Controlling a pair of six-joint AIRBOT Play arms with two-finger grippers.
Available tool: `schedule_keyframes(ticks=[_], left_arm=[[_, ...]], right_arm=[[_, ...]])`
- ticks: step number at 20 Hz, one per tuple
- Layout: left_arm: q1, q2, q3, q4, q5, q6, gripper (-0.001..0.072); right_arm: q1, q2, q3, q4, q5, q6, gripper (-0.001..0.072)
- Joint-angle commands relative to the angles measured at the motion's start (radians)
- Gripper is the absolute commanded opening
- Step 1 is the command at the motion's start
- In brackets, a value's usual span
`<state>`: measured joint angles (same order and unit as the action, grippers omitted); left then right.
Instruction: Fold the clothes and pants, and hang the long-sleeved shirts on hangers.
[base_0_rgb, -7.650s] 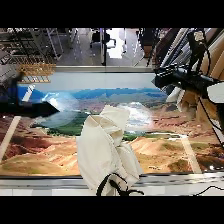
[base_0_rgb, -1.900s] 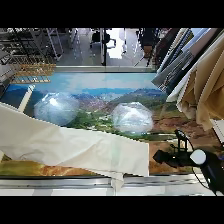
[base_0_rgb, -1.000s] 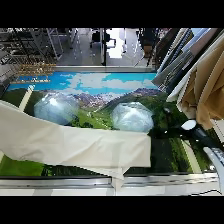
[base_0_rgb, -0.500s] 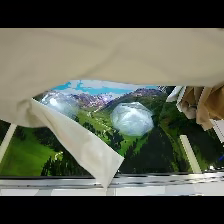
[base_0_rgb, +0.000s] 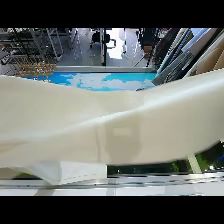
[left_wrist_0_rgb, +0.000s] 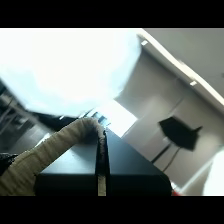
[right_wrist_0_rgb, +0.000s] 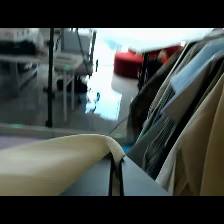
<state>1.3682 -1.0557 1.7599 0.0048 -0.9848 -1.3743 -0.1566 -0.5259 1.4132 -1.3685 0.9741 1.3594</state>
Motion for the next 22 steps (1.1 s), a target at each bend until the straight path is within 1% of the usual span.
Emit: schedule_keyframes(ticks=[1, 2, 3, 5, 6, 8, 9, 11, 12, 14, 15, 16, 17, 18, 19, 21, 22], left_arm=[[-0.187, -0.009, -0.012, 0.566, -0.007, -0.076, 0.0017], [-0.251, -0.016, -0.045, 0.656, -0.007, -0.058, 0.0017], [-0.301, -0.026, -0.093, 0.694, -0.007, -0.029, 0.0017], [-0.398, -0.066, -0.231, 0.691, 0.009, 0.024, 0.0016], [-0.452, -0.102, -0.305, 0.691, 0.055, 0.041, 0.0016], [-0.547, -0.216, -0.396, 0.691, 0.206, 0.043, 0.0013], [-0.584, -0.29, -0.4, 0.685, 0.272, 0.032, 0.0013], [-0.642, -0.441, -0.397, 0.541, 0.423, 0.029, 0.0013], [-0.666, -0.52, -0.374, 0.475, 0.466, 0.031, 0.0014], [-0.702, -0.668, -0.263, 0.446, 0.453, 0.04, 0.0014], [-0.715, -0.729, -0.2, 0.446, 0.429, 0.04, 0.0017], [-0.721, -0.781, -0.134, 0.446, 0.377, 0.04, 0.01], [-0.715, -0.814, -0.079, 0.454, 0.308, 0.05, 0.0246], [-0.696, -0.83, -0.032, 0.485, 0.224, 0.076, 0.0515], [-0.669, -0.832, -0.001, 0.548, 0.138, 0.082, 0.0543], [-0.592, -0.816, 0.043, 0.78, -0.072, 0.075, 0.0529], [-0.551, -0.8, 0.045, 0.936, -0.177, 0.024, 0.0458]], right_arm=[[0.002, -0.036, -0.153, 0.03, 0.158, 0.095, 0.0013], [0.002, -0.036, -0.221, 0.029, 0.153, 0.103, 0.0012], [0.002, -0.038, -0.299, 0.029, 0.125, 0.127, 0.0012], [0.002, -0.061, -0.451, 0.029, 0.003, 0.168, 0.0012], [0.002, -0.092, -0.515, 0.029, -0.076, 0.181, 0.0011], [0.002, -0.211, -0.6, 0.029, -0.267, 0.201, 0.0011], [0.002, -0.303, -0.603, 0.029, -0.359, 0.2, 0.0011], [0.002, -0.508, -0.555, 0.037, -0.529, 0.201, 0.0011], [0.002, -0.614, -0.505, 0.06, -0.578, 0.201, 0.0011], [0.002, -0.834, -0.362, 0.122, -0.616, 0.201, 0.0013], [0.002, -0.935, -0.278, 0.151, -0.607, 0.201, 0.0016], [0.002, -1.011, -0.201, 0.181, -0.558, 0.202, 0.011], [0.001, -1.068, -0.127, 0.21, -0.463, 0.201, 0.0376], [0.001, -1.094, -0.078, 0.212, -0.356, 0.198, 0.0511], [0.001, -1.094, -0.065, 0.212, -0.265, 0.18, 0.0503], [0.001, -1.065, -0.085, 0.219, -0.055, 0.086, 0.0502], [0.002, -1.047, -0.113, 0.25, 0.052, 0.028, 0.05]])
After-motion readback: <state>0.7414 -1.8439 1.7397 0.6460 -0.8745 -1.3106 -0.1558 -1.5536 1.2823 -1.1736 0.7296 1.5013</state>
